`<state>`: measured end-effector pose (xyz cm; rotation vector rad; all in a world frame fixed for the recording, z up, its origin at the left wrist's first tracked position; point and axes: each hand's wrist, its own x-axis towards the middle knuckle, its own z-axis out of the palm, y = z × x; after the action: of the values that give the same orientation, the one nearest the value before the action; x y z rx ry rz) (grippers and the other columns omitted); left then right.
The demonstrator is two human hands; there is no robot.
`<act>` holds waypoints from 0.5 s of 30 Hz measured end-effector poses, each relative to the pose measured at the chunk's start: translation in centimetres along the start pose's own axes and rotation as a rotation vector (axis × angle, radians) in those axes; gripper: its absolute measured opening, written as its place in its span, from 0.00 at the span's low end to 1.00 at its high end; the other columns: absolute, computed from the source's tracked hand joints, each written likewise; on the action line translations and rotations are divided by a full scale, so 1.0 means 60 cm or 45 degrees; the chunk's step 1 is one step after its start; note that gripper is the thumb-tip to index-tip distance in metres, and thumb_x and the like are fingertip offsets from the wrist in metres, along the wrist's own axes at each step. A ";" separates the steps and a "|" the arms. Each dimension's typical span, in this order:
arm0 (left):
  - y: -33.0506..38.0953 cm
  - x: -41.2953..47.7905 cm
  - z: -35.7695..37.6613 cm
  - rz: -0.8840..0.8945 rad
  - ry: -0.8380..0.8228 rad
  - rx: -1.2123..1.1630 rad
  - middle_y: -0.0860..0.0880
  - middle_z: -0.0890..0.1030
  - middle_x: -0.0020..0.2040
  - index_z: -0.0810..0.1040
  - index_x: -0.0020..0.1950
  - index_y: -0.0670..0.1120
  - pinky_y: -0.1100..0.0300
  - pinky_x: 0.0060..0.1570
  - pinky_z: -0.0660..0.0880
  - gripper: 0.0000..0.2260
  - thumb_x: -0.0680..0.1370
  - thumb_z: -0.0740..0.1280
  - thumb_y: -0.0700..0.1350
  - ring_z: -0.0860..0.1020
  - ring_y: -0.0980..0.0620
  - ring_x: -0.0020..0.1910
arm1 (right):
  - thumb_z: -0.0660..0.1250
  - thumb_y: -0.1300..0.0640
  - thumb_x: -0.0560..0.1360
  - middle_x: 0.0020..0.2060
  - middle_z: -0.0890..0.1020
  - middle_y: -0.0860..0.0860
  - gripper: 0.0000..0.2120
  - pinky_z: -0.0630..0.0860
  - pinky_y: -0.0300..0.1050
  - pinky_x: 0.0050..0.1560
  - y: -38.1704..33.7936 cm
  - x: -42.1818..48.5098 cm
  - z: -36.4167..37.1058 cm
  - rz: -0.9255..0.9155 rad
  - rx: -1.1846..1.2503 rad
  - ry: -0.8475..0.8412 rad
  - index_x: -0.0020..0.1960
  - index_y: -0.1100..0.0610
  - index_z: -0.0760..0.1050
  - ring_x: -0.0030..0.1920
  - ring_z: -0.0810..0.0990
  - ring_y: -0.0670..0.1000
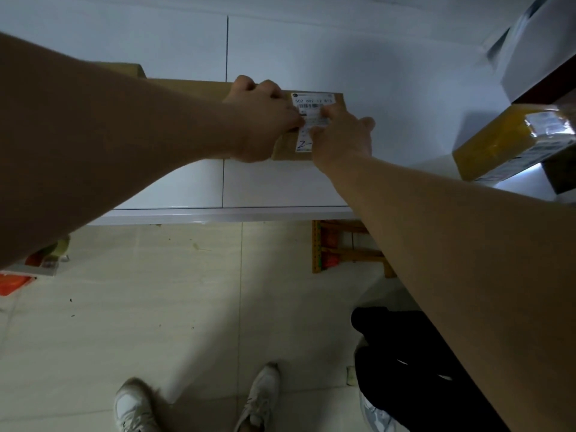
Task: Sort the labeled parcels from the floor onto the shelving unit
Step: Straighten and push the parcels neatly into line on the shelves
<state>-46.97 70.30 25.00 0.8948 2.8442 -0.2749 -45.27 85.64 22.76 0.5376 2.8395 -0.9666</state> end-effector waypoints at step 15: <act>0.172 0.116 -0.072 0.225 0.075 -0.104 0.50 0.64 0.76 0.57 0.79 0.52 0.45 0.69 0.57 0.33 0.75 0.62 0.38 0.54 0.45 0.76 | 0.64 0.51 0.80 0.69 0.67 0.59 0.18 0.66 0.56 0.68 0.161 0.054 -0.169 0.062 -0.480 0.447 0.69 0.52 0.69 0.68 0.67 0.60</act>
<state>-47.00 83.38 26.52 1.1457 2.7818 -0.1119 -44.62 99.89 24.64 0.7893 3.1791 -0.3338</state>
